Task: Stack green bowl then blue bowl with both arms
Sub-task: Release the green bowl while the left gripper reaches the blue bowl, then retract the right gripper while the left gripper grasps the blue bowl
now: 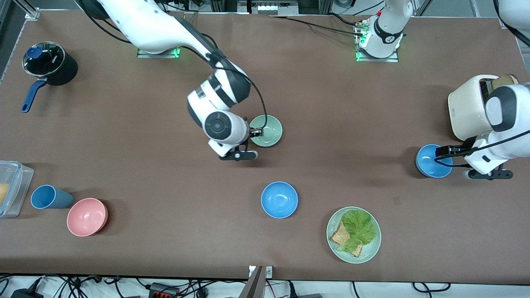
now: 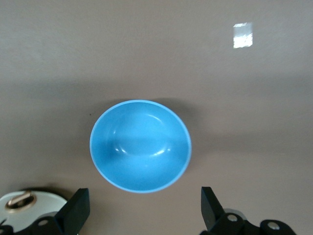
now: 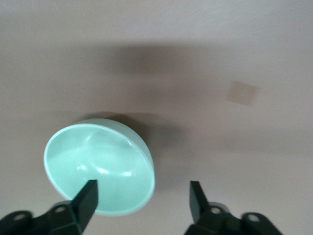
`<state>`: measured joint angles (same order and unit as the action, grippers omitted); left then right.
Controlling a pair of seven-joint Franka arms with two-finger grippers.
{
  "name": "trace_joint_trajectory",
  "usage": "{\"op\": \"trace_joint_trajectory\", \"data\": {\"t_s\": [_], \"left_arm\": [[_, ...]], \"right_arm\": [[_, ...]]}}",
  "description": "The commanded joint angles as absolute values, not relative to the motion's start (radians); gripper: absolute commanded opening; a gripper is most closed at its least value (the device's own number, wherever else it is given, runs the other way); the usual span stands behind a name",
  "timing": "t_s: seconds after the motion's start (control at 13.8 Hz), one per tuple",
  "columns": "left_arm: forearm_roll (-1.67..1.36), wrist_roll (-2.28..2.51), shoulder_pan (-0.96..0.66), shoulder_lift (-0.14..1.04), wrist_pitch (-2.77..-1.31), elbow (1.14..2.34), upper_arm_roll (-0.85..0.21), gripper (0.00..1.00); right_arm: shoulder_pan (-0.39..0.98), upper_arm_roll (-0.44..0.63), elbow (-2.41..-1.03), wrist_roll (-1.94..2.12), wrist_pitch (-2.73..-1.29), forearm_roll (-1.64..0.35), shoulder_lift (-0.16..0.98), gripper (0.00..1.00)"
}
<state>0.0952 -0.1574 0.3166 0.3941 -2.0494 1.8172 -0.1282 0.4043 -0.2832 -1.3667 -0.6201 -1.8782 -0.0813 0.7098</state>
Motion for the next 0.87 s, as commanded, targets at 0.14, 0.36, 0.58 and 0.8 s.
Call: {"op": "trace_joint_trajectory", "data": {"t_s": [0.14,0.36,0.58,0.8], "left_arm": [[0.110,-0.334,0.390,0.436,-2.131,1.842,-0.135,1.00],[0.110,-0.351,0.408,0.477,-2.189,1.842,-0.135,1.00],[0.110,-0.406,0.440,0.518,-2.238,1.842,-0.135,1.00],[0.109,-0.407,0.440,0.548,-2.247,1.835,-0.135,1.00]], "right_arm": [[0.258,-0.258,-1.295,-0.618,-1.718,-0.026,0.542,1.00],[0.123,-0.258,-1.295,-0.520,-1.712,0.002,0.480,1.00],[0.010,-0.259,-1.296,-0.454,-1.677,0.026,0.433,1.00],[-0.055,-0.258,-1.296,-0.333,-1.646,0.026,0.416,1.00]]}}
